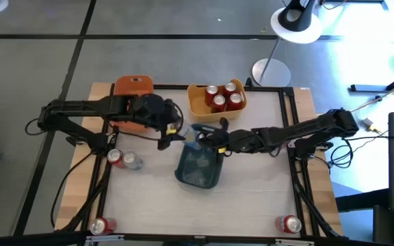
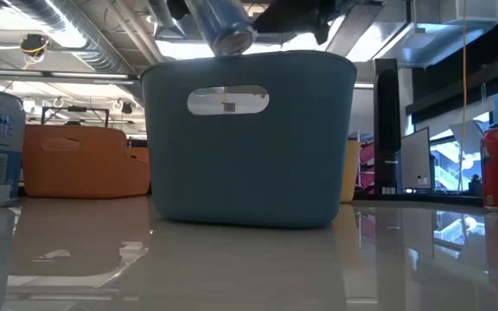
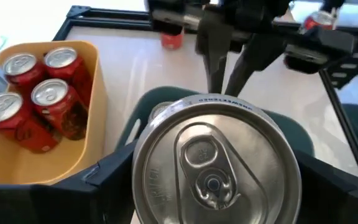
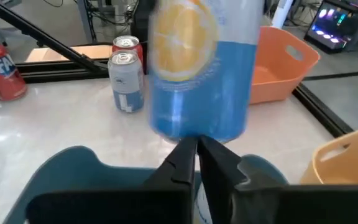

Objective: Sort soda cans
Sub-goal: Put the top white soda can into the blue bin

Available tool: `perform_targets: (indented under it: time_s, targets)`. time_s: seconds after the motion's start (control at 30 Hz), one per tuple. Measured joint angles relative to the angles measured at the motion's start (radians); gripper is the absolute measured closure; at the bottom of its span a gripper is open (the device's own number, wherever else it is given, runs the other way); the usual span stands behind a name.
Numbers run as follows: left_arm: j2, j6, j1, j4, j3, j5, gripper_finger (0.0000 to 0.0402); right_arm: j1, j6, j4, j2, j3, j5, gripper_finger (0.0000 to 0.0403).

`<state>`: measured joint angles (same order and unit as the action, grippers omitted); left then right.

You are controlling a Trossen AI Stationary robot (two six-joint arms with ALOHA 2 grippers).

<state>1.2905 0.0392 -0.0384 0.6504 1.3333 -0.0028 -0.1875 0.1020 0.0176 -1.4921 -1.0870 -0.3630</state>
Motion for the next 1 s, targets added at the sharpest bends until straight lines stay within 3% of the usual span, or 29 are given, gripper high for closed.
perform_targets:
  time_s: [0.33,0.5,0.87,1.0]
  targets:
    - [0.015,-0.008,0.034,-0.064,-0.002,0.011,0.0110,0.003,-0.007,0.087,-0.069,0.002,-0.002,0.0380]
    - [0.033,0.001,0.034,-0.089,-0.002,0.014,0.0111,0.003,-0.011,0.051,-0.074,0.001,-0.003,0.0384]
    - [0.112,0.025,0.073,-0.080,0.000,0.022,0.0111,-0.038,0.122,-0.471,0.128,0.002,-0.017,0.0384]
    - [0.179,0.019,0.090,-0.126,0.001,-0.010,0.0108,-0.080,0.224,-0.628,0.189,0.002,-0.116,0.0384]
